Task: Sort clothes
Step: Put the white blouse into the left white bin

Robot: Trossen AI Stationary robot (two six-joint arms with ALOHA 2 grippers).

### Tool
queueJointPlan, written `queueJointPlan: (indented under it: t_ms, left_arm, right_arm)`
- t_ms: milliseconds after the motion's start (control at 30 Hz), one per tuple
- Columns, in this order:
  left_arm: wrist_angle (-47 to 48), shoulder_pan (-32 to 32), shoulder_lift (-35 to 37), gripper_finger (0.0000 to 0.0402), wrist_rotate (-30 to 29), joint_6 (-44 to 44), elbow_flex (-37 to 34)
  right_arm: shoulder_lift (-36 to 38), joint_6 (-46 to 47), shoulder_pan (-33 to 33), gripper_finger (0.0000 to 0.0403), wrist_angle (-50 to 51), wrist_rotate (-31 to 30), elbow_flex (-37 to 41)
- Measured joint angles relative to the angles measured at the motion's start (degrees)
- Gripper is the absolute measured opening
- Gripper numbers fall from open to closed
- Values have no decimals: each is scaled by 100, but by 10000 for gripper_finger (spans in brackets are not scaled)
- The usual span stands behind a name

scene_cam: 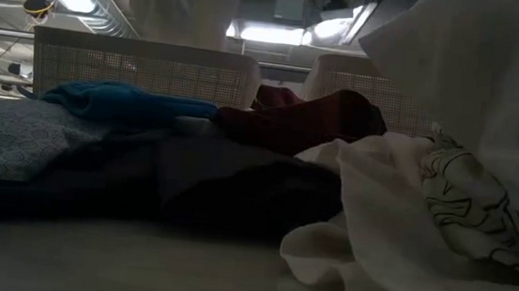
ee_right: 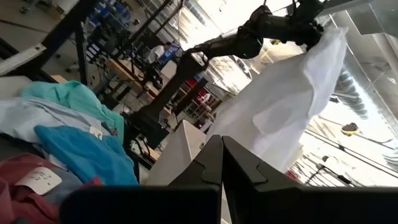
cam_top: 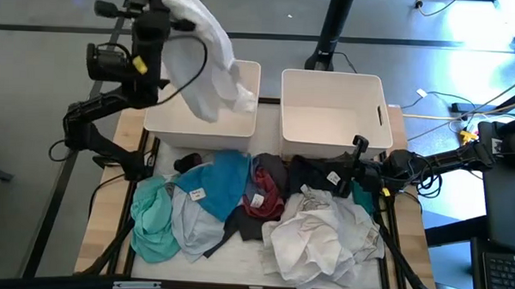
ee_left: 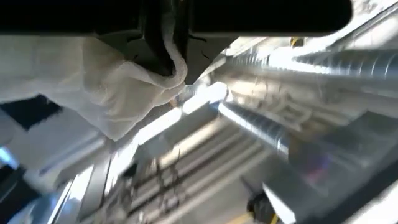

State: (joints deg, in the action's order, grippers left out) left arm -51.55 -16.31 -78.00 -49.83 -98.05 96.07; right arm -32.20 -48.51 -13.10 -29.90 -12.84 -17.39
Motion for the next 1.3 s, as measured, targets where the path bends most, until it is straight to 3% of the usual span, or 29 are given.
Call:
queueJointPlan:
  t_ms: [233,467,567,667,867,1067,1300]
  left_arm:
    - [1363,-696,-15,14,-662,1529,-388]
    - [4763,-1429,0,14,-786,4461,-577]
    - [6530,-1751,0,14,-224,6142,-577]
    - [8174,-2080,0,14,822,7720,-577]
    - [10107,-2432,-207,14,2749,9326,-577]
    - [11097,-2400,-563,14,3186,9901,-577]
    - [11440,-2370,-895,14,3308,10273,-579]
  right_arm:
    - [-35,1,0,8,29,-69,0]
    - [-123,13,0,8,178,-68,0]
    - [-170,18,0,8,129,-68,0]
    - [-182,20,0,8,131,-68,0]
    - [-186,20,0,8,115,-68,0]
    - [-186,22,0,8,38,-68,0]
    - [-186,22,0,8,43,-66,0]
